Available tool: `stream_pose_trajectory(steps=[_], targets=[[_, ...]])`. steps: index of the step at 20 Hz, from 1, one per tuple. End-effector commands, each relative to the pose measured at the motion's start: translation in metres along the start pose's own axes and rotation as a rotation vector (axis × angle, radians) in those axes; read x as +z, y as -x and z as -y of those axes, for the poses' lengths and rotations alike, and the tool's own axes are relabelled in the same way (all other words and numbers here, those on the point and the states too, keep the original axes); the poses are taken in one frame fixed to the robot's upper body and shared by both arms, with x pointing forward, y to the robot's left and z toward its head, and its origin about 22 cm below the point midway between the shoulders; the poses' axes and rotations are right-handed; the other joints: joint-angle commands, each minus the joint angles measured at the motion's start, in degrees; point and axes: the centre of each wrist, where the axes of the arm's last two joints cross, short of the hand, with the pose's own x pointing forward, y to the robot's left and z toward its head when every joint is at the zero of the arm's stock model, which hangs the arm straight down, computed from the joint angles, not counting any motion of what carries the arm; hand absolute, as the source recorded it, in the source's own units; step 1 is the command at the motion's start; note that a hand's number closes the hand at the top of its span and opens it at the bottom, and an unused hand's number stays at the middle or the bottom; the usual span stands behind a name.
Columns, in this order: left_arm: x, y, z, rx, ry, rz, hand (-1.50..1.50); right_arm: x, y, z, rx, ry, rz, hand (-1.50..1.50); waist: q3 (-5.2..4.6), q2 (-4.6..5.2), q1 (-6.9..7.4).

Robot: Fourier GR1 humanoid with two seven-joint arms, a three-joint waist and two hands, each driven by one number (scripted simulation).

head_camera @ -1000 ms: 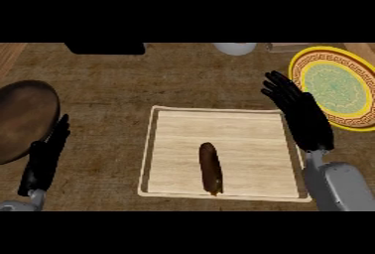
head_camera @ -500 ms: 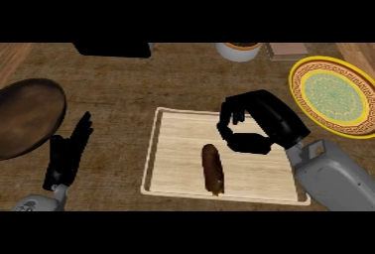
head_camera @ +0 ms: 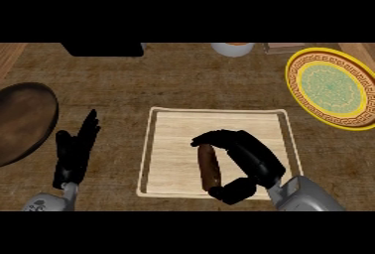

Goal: Pick the sweet potato from the tray and place it in the plate

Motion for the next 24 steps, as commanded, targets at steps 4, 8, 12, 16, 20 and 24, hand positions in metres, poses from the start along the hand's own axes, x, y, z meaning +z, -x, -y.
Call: stream_pose_trajectory(steps=[4,8,12,16,20,24], targets=[[-0.001,0.006,0.006,0.000,0.004,-0.010,0.00,-0.015,-0.031,0.021,0.453,-0.154,-0.079,-1.50,-0.10,-0.09,0.13],[0.002,0.006,0.002,-0.005,0.011,-0.009,0.00,-0.029,-0.068,0.016,0.599,-0.231,-0.130,-1.50,-0.06,-0.09,0.27],[0.005,-0.003,0.004,0.012,0.012,-0.011,0.00,-0.056,-0.086,0.023,0.677,-0.356,-0.235,-1.50,-0.02,0.06,0.71],[0.003,-0.010,0.016,0.016,0.008,-0.011,0.00,-0.065,-0.085,0.001,0.711,-0.521,-0.356,-1.50,0.02,0.02,0.10],[0.005,0.002,0.009,-0.008,0.009,-0.008,0.00,-0.086,-0.092,-0.006,0.715,-0.599,-0.417,-1.50,0.03,0.18,0.12],[0.008,0.001,0.011,-0.006,0.003,0.011,0.00,-0.081,-0.078,-0.004,0.724,-0.616,-0.479,-1.50,0.06,0.13,-0.07]])
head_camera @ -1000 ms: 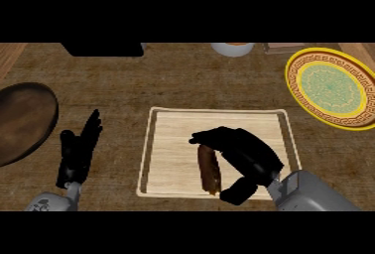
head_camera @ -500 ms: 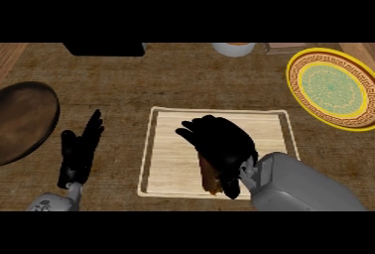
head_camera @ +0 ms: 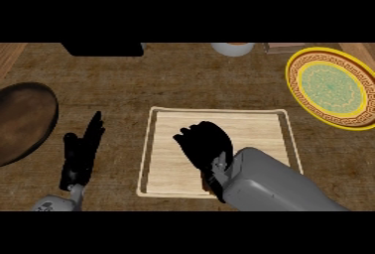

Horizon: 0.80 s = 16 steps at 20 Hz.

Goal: Pick the sweet potato from the tray and place it in the plate

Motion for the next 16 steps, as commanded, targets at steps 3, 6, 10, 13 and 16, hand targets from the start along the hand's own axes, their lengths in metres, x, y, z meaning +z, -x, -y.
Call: stream_pose_trajectory(steps=[3,6,10,13,16], targets=[[-0.011,-0.009,0.001,0.004,-0.009,0.003,0.00,-0.019,-0.012,-0.011,0.025,-0.074,-0.054,-1.50,0.04,0.09,-0.19],[0.002,-0.008,-0.002,0.008,0.003,-0.005,0.00,-0.025,0.015,0.002,0.028,-0.090,-0.074,-1.50,0.05,0.10,0.15],[0.008,-0.003,-0.002,0.000,0.003,0.001,0.00,-0.026,-0.015,-0.006,0.036,-0.105,-0.034,-1.50,0.04,0.04,0.02],[0.011,0.005,0.004,-0.004,0.010,-0.012,0.00,-0.010,-0.007,-0.020,0.047,-0.121,-0.050,-1.50,0.04,-0.03,-0.28],[-0.010,-0.029,-0.013,-0.007,-0.004,-0.003,0.00,-0.013,0.004,-0.020,0.019,-0.099,-0.052,-1.50,0.05,0.02,-0.37]])
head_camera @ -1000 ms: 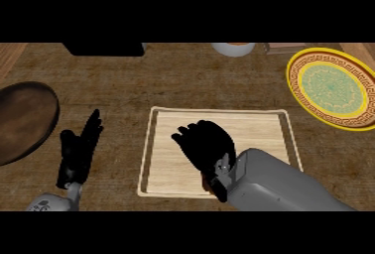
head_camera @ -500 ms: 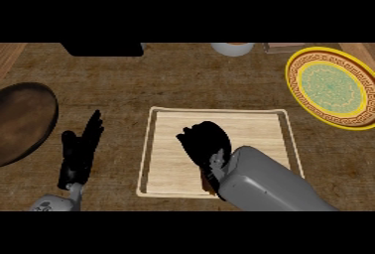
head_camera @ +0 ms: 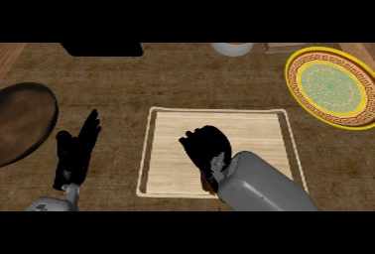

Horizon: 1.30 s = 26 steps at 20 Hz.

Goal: Pick the sweet potato from the tray and place it in the plate

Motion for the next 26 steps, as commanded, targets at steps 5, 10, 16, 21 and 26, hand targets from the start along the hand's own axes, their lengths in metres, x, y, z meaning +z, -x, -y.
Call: stream_pose_trajectory(steps=[5,10,16,21,26], targets=[[-0.007,0.013,-0.021,-0.009,-0.004,0.012,0.00,-0.023,-0.013,-0.008,0.013,-0.024,-0.018,-1.50,-0.01,0.09,0.14],[0.006,0.004,0.002,-0.016,0.007,0.001,0.00,-0.033,0.007,-0.026,0.033,-0.044,-0.027,-1.50,0.01,0.06,0.16],[-0.004,0.009,-0.004,-0.011,-0.016,0.007,0.00,-0.020,-0.009,-0.034,0.105,0.014,0.044,1.50,0.00,0.02,-0.08],[0.004,0.021,-0.015,-0.013,0.005,0.001,0.00,-0.020,0.018,-0.031,0.166,0.100,0.038,1.50,0.00,0.03,0.08],[0.001,0.005,0.001,-0.011,0.007,0.001,0.00,-0.016,0.028,0.000,0.063,0.358,-0.013,1.50,0.04,0.11,0.16]])
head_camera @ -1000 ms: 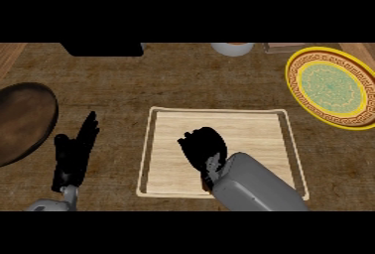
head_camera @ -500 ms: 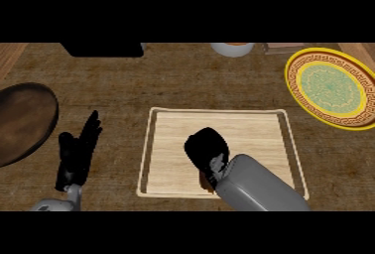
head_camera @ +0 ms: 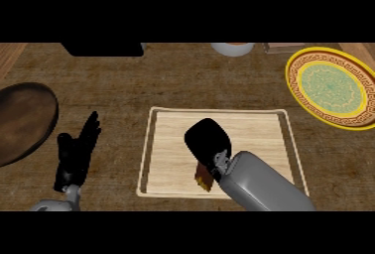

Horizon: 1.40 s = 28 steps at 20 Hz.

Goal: Pick the sweet potato from the tray and place it in the plate

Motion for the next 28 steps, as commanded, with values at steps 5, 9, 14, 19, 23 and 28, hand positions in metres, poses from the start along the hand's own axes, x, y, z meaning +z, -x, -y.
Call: stream_pose_trajectory(steps=[5,9,14,19,23,28], targets=[[0.004,0.010,-0.011,0.026,-0.037,-0.018,0.00,0.042,0.145,-0.007,-0.399,0.466,-0.164,1.50,0.33,0.63,-2.07],[-0.003,-0.002,0.002,0.024,-0.015,0.014,0.00,0.075,0.203,-0.020,-0.422,0.650,-0.144,1.50,0.14,0.37,-1.71],[0.006,0.012,-0.013,0.017,-0.043,-0.013,0.00,0.109,0.235,-0.017,-0.499,0.900,-0.222,1.50,0.05,0.01,-0.90],[0.000,0.001,0.005,0.000,-0.011,0.001,0.00,0.125,0.268,-0.021,-0.555,0.991,-0.350,1.50,0.00,0.09,-0.36],[-0.005,0.008,0.015,0.004,0.008,-0.005,0.00,0.127,0.291,0.015,-0.653,0.981,-0.415,1.50,-0.04,0.23,0.06],[0.008,-0.001,0.011,0.015,0.010,-0.006,0.00,0.135,0.324,-0.007,-0.629,0.960,-0.484,1.50,-0.02,0.16,0.18]])
